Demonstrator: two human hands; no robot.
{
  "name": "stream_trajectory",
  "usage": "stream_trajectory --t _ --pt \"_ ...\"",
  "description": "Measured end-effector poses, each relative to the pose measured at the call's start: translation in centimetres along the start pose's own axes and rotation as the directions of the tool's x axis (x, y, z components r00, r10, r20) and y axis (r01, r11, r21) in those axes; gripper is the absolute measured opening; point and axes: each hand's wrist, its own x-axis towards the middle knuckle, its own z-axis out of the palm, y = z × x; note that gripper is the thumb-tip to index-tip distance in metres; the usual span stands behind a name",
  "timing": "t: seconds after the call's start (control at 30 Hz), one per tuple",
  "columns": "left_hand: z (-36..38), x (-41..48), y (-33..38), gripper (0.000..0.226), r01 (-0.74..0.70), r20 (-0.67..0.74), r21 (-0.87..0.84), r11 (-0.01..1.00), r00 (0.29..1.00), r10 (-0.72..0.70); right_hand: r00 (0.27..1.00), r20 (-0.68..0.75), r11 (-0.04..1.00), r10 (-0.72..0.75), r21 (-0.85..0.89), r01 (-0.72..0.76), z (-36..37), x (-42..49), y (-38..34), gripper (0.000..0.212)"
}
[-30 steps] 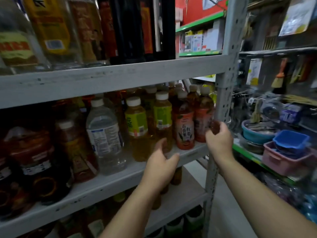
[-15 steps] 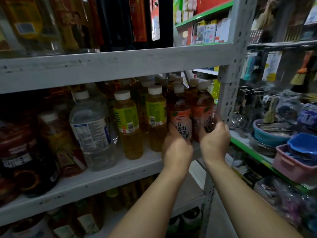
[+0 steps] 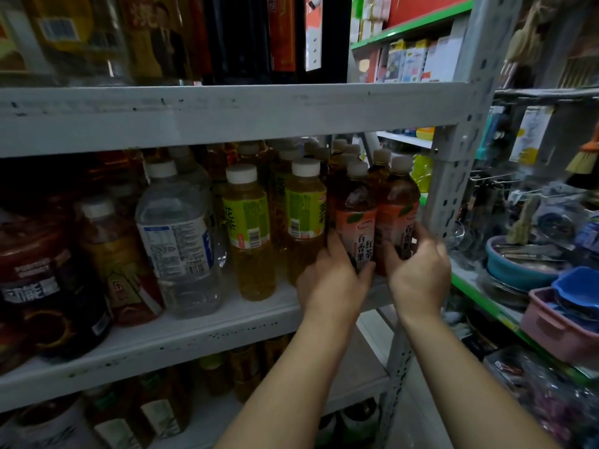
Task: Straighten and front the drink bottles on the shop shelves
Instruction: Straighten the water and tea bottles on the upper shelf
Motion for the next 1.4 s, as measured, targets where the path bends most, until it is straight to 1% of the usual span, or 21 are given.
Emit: stream_trajectory --t 0.07,0.17,0.33,0.43,0.5,0.6,0.7,0.83,0.9,0.93,0.97,1.0,1.03,1.1,1.13,1.17,1.23,1.3,1.4 --pt "0.1 -0.3 0.1 0.074 -0.015 -0.011 -0.013 1.000 1.000 0.014 1.000 0.023 0.998 -0.015 -0.064 0.017 -0.1 -0.1 0.0 0.044" --pt "0.4 -0.7 0.3 0.072 0.004 -0.020 -0.054 0.999 1.000 -0.005 0.996 0.070 0.994 0.052 -0.099 -0.044 -0.1 -0.3 -0.5 0.048" --pt "0.5 -0.5 -0.1 0.070 0.039 -0.020 -0.081 0.996 0.999 -0.040 0.983 0.093 0.986 0.157 -0.063 -0.151 -0.3 0.7 -0.8 0.051" --pt "0.4 -0.5 -0.1 0.069 0.043 -0.042 -0.092 0.995 0.998 -0.047 0.984 0.113 0.991 0.135 -0.019 -0.133 -0.3 0.7 -0.8 0.059" --pt "0.3 -0.6 -0.2 0.067 0.043 -0.045 -0.111 0.993 0.998 -0.048 0.987 0.105 0.993 0.118 -0.028 -0.116 -0.3 0.5 -0.8 0.064" --pt "0.1 -0.6 -0.4 0.064 0.028 -0.049 -0.127 0.992 0.998 -0.035 0.994 0.081 0.995 0.077 -0.075 -0.071 -0.2 0.3 -0.7 0.060" --pt "0.2 -0.8 -0.4 0.066 0.005 -0.061 -0.082 0.997 0.998 -0.010 0.997 0.073 0.997 0.025 -0.081 -0.019 -0.1 0.1 -0.5 0.058" --pt "-0.3 -0.7 -0.3 0.072 0.006 0.014 -0.013 1.000 1.000 -0.006 0.996 0.082 0.997 -0.022 -0.078 0.028 -0.2 -0.1 0.0 0.058" --pt "-1.2 -0.8 -0.2 0.070 0.015 0.069 -0.026 1.000 0.998 -0.013 0.993 0.116 0.997 0.013 -0.081 -0.004 -0.4 -0.2 0.0 0.058" --pt "-1.8 -1.0 -0.3 0.064 0.002 0.061 -0.051 0.999 0.998 0.002 0.991 0.126 0.997 0.035 -0.075 -0.026 -0.7 -0.4 -0.2 0.056" --pt "-2.6 -1.3 -0.6 0.054 -0.032 0.020 -0.079 0.996 0.999 0.034 0.992 0.117 0.998 0.042 -0.057 -0.036 -1.0 -0.7 -0.4 0.053" --pt "-3.7 -1.7 -1.0 0.044 -0.085 -0.060 -0.093 0.992 0.995 0.080 0.996 0.086 1.000 0.021 -0.022 -0.019 -1.4 -1.0 -0.8 0.049" --pt "-4.8 -2.0 -1.6 0.036 -0.141 -0.170 -0.080 0.987 0.977 0.126 0.999 0.041 0.999 -0.032 0.026 0.031 -1.8 -1.4 -1.4 0.043" --pt "-7.0 -2.2 -3.1 0.034 -0.204 -0.395 -0.061 0.977 0.904 0.164 0.983 -0.039 0.972 -0.179 0.148 0.183 -2.4 -2.3 -3.4 0.035" --pt "-8.2 -2.1 -3.7 0.036 -0.211 -0.475 -0.071 0.975 0.867 0.153 0.967 -0.050 0.944 -0.249 0.210 0.254 -2.5 -2.6 -4.6 0.034" --pt "-9.3 -1.8 -4.1 0.039 -0.200 -0.515 -0.092 0.975 0.848 0.126 0.951 -0.037 0.913 -0.307 0.270 0.305 -2.6 -2.7 -5.9 0.034" --pt "-11.4 -1.0 -4.6 0.044 -0.143 -0.503 -0.127 0.982 0.862 0.060 0.929 0.039 0.867 -0.369 0.374 0.328 -2.7 -2.2 -8.8 0.034" --pt "-13.2 0.0 -5.0 0.045 -0.083 -0.441 -0.110 0.990 0.897 0.026 0.919 0.134 0.853 -0.370 0.441 0.279 -2.5 -1.1 -11.3 0.032" --pt "-15.5 1.6 -5.5 0.048 -0.025 -0.409 -0.097 0.995 0.913 -0.017 0.884 0.293 0.878 -0.364 0.425 0.220 -1.8 0.8 -13.4 0.021"
